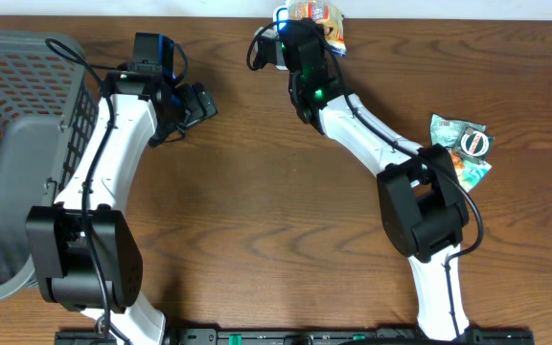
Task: Scan the item barcode
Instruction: 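Hold the bag under the scanner with the right gripper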
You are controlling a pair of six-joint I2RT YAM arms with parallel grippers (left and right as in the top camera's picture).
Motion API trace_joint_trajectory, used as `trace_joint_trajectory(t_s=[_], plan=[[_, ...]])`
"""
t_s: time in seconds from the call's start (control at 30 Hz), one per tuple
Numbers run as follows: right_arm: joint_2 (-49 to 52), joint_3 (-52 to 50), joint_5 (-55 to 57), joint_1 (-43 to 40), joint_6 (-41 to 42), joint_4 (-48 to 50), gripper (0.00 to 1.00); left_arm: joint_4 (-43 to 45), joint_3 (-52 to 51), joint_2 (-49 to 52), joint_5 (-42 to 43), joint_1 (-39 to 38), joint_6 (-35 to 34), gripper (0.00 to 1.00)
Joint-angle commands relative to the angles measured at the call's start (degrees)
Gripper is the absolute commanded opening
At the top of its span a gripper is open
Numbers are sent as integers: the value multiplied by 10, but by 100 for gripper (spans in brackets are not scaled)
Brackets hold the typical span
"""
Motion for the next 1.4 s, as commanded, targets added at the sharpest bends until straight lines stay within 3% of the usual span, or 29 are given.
trace_joint_trajectory(t_s=[0.0, 0.37, 0.67, 0.83, 0.93, 1.0, 1.27, 1.37], plan=[[4, 4, 31, 2, -31, 22, 1, -2, -1, 3, -5, 1, 3, 98], [-3, 4, 96, 16, -46, 72, 1, -2, -1, 3, -5, 1, 3, 98], [-34, 4, 92, 31, -24, -4, 1, -2, -1, 3, -5, 1, 3, 98], [-99, 4, 72, 30, 76, -55, 1, -2, -1, 3, -5, 1, 3, 98], [-161, 4, 6, 26, 170, -142, 1, -2, -1, 3, -5, 1, 3, 98], [-239, 4, -111, 16, 298, -259, 1, -2, -1, 3, -5, 1, 3, 98], [-367, 4, -437, -67, 595, -464, 1, -2, -1, 3, -5, 1, 3, 97], [-380, 4, -574, -120, 643, -534, 1, -2, -1, 3, -5, 1, 3, 98]])
